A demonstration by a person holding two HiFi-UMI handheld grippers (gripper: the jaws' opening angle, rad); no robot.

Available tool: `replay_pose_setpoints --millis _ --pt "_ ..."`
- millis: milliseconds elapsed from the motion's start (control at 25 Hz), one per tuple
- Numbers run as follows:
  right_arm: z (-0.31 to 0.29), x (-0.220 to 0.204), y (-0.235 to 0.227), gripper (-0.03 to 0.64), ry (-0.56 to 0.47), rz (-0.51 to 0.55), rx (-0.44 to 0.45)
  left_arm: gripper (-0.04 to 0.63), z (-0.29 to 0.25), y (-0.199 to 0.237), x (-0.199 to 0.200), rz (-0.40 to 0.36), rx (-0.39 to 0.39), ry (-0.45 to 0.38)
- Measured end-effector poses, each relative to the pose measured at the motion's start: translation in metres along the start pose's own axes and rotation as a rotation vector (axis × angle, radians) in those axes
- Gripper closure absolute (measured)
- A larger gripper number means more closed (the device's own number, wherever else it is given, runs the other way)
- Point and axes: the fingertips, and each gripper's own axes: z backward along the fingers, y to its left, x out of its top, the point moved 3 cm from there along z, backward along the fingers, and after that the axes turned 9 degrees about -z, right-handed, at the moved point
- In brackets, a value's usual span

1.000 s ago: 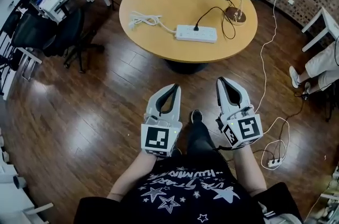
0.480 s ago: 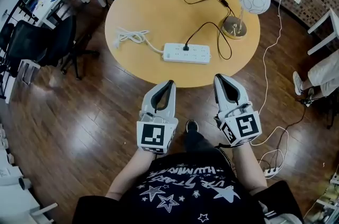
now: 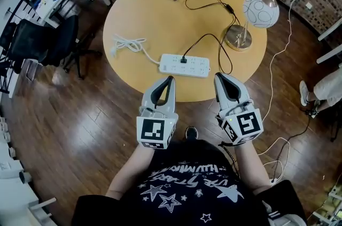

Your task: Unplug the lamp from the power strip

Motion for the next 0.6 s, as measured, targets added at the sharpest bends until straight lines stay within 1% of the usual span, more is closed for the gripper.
replay_pose_setpoints --millis 280,440,600 --pt "-0.029 -0.01 0.001 0.612 0.041 -0.009 0.027 0.591 -0.015 0.029 -0.015 -0.013 0.047 0.02" --pt "-0.045 -0.012 -0.002 0.612 0.042 -0.011 0.004 0.591 -0.027 0.038 -0.019 0.02 0.014 0.023" --pt "-0.065 -0.008 -0.004 0.612 0.04 -0.001 -0.029 0.591 -0.045 0.054 -0.025 0.025 -0.018 0.027"
